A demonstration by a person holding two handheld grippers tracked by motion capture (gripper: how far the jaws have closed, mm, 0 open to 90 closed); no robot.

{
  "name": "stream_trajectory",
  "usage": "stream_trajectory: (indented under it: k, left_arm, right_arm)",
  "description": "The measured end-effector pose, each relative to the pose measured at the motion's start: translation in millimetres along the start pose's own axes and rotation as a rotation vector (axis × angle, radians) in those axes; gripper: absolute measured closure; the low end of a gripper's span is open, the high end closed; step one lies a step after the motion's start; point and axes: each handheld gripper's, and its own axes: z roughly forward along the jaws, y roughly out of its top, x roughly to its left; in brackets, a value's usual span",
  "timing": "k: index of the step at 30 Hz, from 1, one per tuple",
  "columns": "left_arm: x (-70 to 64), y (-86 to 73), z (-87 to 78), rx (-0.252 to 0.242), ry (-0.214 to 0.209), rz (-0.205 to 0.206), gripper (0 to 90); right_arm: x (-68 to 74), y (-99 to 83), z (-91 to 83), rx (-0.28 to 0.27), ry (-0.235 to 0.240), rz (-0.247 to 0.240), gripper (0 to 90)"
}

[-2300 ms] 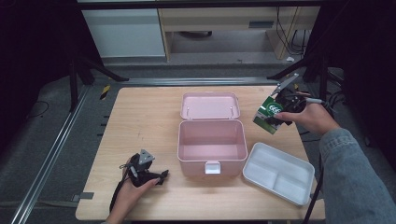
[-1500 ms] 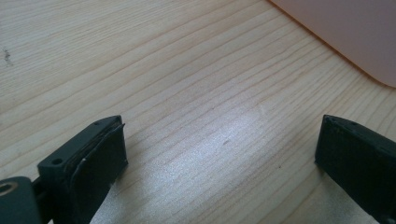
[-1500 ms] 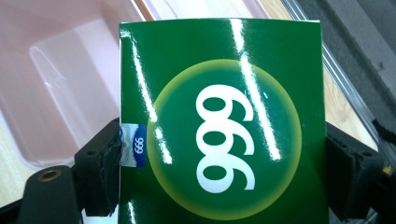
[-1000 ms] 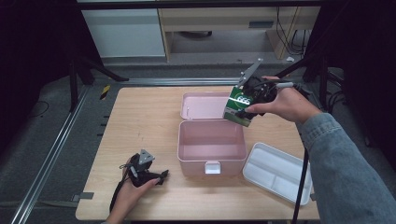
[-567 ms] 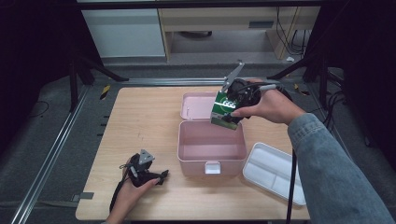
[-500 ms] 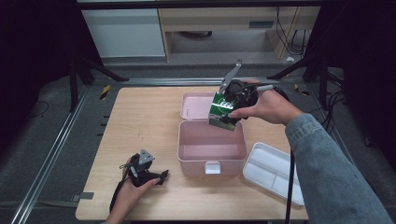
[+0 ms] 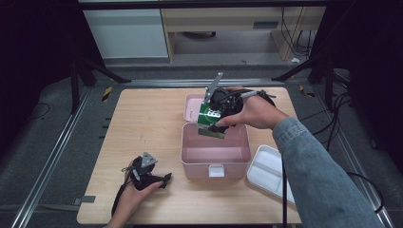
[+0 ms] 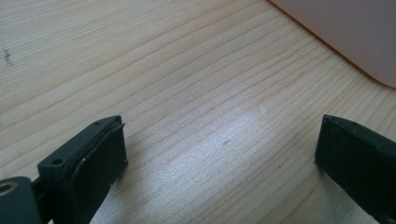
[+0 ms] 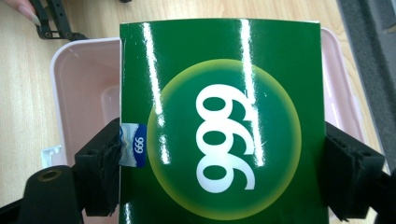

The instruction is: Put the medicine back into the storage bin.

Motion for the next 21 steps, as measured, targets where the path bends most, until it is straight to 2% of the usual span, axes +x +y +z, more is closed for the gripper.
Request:
stream_trajectory:
  k: [14,21]
  left_arm:
    - [0.0,0.0,0.0,0.000,0.000,0.000,1.3]
    - [-0.1,-0.1,0.2,-0.003,0.001,0.000,1.3]
  right_arm:
    - [10.9,11.8,34.8,0.033,0.060,-0.045,16.8]
    - [14.2,12.3,44.2,0.032,0.080,-0.055,16.8]
